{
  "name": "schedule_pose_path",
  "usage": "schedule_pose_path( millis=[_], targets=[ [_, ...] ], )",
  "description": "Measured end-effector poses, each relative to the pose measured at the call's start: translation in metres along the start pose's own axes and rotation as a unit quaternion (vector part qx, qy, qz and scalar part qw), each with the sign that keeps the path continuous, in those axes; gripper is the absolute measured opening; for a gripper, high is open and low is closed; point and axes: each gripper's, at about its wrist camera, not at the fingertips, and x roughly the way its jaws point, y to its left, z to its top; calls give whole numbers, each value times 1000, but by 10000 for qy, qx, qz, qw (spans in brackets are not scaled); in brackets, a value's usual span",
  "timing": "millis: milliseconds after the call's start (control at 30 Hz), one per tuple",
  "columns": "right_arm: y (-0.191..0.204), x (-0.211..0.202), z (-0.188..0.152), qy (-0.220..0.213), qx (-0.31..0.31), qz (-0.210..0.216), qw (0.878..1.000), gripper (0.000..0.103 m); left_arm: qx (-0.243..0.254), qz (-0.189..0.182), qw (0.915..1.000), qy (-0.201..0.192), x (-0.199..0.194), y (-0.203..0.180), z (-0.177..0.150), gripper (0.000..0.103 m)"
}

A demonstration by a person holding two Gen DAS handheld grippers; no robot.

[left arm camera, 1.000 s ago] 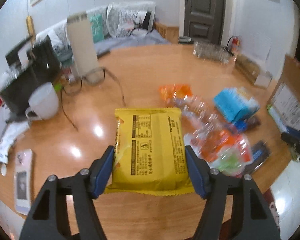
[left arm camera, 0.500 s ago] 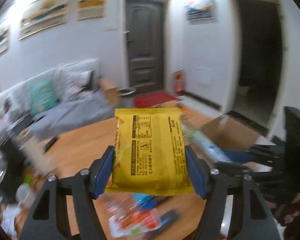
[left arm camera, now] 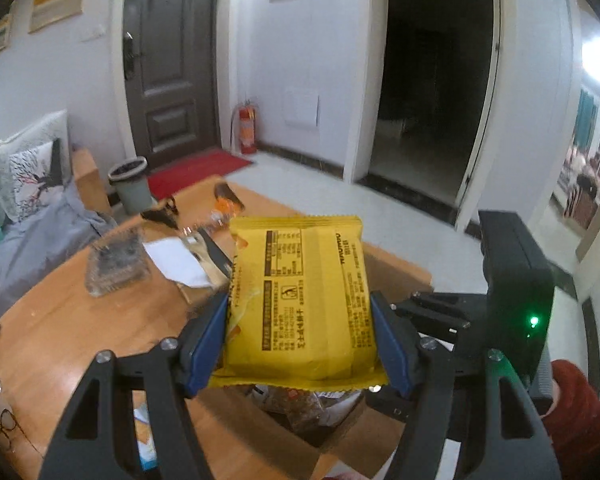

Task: Organize snacks
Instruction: 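Carry the yellow pack and green stick pack into the box and release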

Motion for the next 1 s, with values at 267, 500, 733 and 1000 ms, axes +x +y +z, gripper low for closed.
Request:
schedule_pose_path(
  millis=[267,500,733,1000],
  targets=[
    [-30,31,-17,433,167,41,9989,23,-49,-23,9988,491,49,-13,-9,66],
    [-38,33,-21,583,290,110,9978,35,70,113,9985,530,52,-12,-13,72],
    [-29,23,-24,611,176,56,9980,39,80,180,9991,372,34,-9,-14,72],
    [-14,14,-19,579,98,109,9982,40,10,329,9994,118,-1,3,-17,73]
  ],
)
